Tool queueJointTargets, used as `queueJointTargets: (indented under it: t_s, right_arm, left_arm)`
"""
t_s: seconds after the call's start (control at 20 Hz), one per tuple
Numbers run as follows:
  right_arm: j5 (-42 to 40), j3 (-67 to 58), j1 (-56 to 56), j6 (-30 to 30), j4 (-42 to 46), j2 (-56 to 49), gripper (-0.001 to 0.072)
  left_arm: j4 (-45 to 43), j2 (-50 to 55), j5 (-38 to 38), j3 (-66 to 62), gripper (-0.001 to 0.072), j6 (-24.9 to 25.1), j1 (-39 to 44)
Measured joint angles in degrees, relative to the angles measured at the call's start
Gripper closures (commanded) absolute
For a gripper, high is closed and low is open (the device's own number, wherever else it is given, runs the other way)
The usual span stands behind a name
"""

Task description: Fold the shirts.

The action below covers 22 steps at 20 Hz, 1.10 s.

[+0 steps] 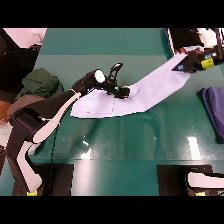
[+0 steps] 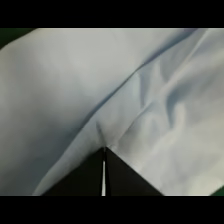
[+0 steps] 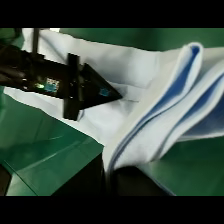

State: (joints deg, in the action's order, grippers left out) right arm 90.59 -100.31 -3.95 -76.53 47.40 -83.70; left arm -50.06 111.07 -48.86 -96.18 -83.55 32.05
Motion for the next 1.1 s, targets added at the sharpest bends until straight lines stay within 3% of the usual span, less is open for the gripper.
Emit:
queueJointTargets:
  t_s: [0.65,0.85,1.05,1.1]
  right_arm:
    - [-0.5,-16.1,-16.8,-1.0,-0.9,-7.1,0.0696]
    - [-3.1,-16.8,-22.1,-0.9,-3.4,-9.8,0.0695]
    - [-11.2,-16.9,-30.8,1.5,-8.3,-15.2,0.0689]
    - [-13.9,-16.9,-33.3,2.2,-9.1,-16.9,0.0607]
  left_arm:
    - [-3.8,-3.3,-2.2,-0.8,0.0682,-0.6,-2.5]
    - [-11.6,-10.5,-6.9,-0.9,0.0681,-0.6,-8.6]
    - [-18.3,-20.5,-10.7,-0.9,0.0681,-0.6,-18.3]
    - [-19.2,-22.9,-11.2,-0.9,0.0681,-0.4,-20.7]
